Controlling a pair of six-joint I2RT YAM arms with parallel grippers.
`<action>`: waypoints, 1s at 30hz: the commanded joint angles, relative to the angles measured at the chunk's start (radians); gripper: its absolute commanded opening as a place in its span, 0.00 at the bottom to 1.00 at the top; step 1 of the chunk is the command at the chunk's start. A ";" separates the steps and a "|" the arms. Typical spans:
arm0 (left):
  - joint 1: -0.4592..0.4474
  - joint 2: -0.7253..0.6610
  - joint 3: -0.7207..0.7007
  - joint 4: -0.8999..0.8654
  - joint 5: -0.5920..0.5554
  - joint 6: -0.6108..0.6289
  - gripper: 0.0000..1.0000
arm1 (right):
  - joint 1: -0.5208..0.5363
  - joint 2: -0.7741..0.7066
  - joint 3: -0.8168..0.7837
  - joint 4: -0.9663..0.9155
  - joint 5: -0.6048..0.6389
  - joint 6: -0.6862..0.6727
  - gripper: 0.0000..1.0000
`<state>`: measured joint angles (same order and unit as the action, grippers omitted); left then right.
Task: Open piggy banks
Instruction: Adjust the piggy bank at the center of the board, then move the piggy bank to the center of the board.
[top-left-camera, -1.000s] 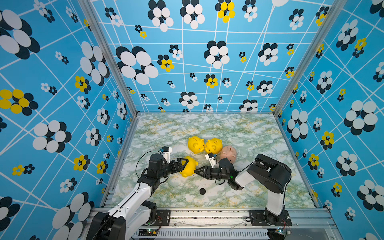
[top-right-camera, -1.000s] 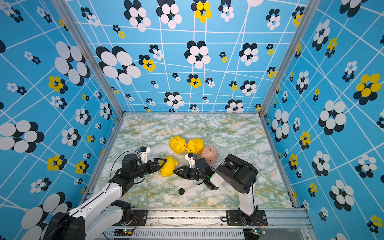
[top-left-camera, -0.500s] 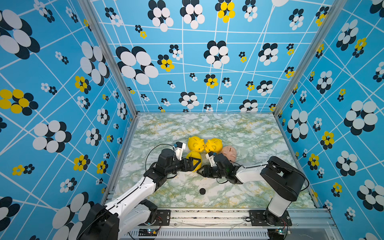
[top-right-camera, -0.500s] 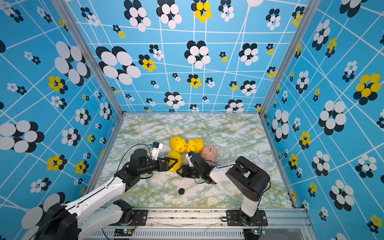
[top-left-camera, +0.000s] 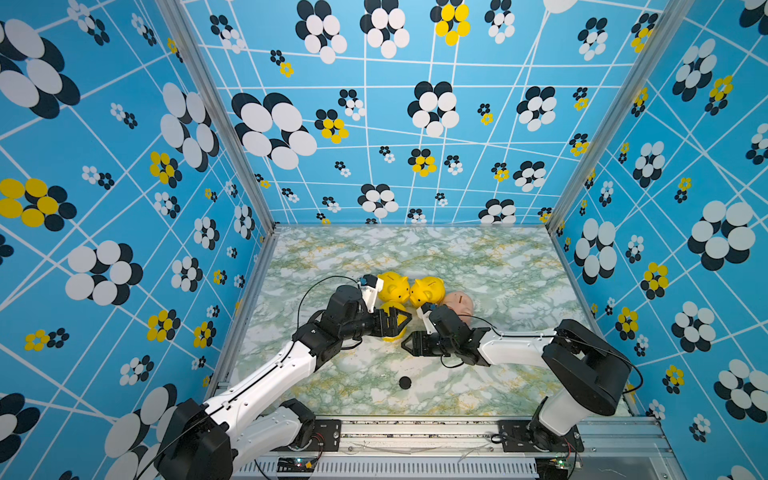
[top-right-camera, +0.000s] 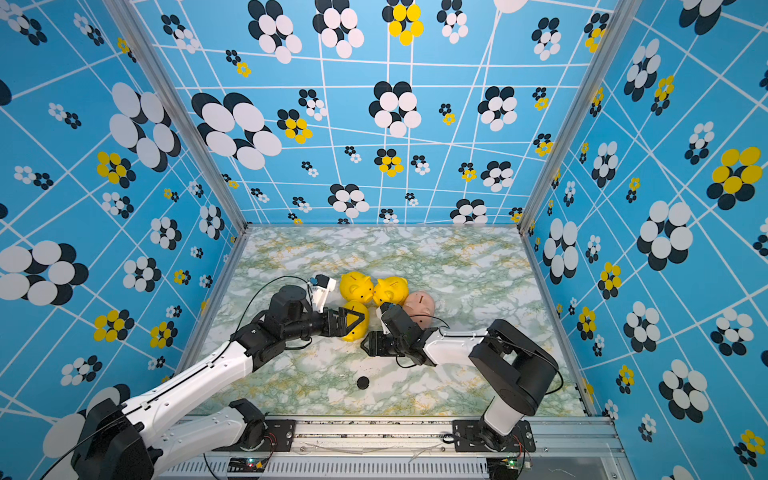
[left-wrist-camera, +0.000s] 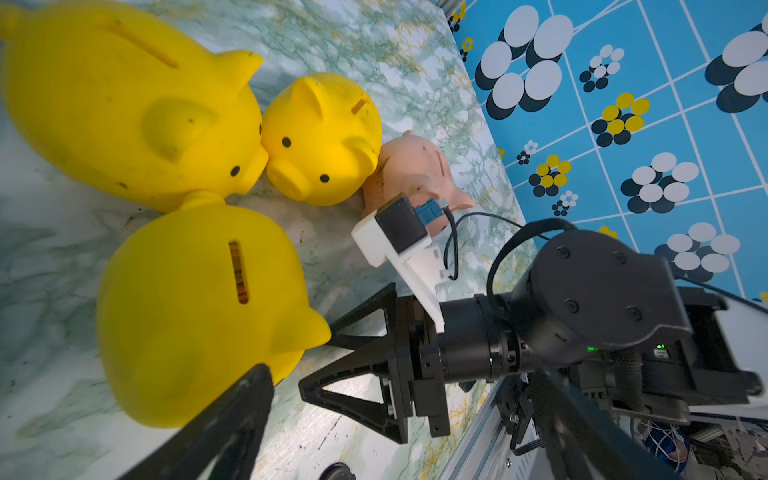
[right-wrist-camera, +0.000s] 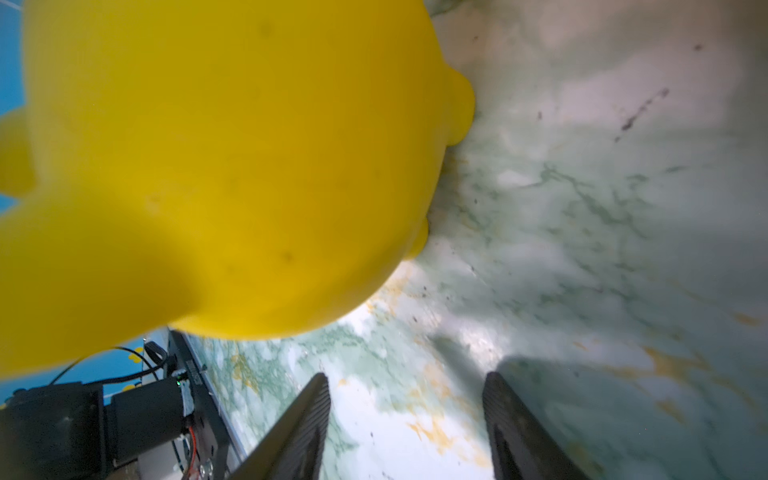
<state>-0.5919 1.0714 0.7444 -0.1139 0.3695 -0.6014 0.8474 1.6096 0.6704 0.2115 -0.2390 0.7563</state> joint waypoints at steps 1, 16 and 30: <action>-0.008 0.022 0.112 -0.284 -0.154 0.078 0.99 | -0.006 -0.099 -0.032 -0.165 0.033 -0.084 0.70; -0.095 0.437 0.491 -0.717 -0.472 0.182 0.99 | -0.006 -0.519 -0.029 -0.547 0.148 -0.231 0.96; -0.129 0.751 0.708 -0.813 -0.549 0.154 0.98 | -0.006 -0.621 -0.043 -0.558 0.171 -0.271 0.98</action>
<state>-0.7151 1.7840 1.4220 -0.8585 -0.1375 -0.4335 0.8474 1.0000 0.6235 -0.3305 -0.0830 0.5110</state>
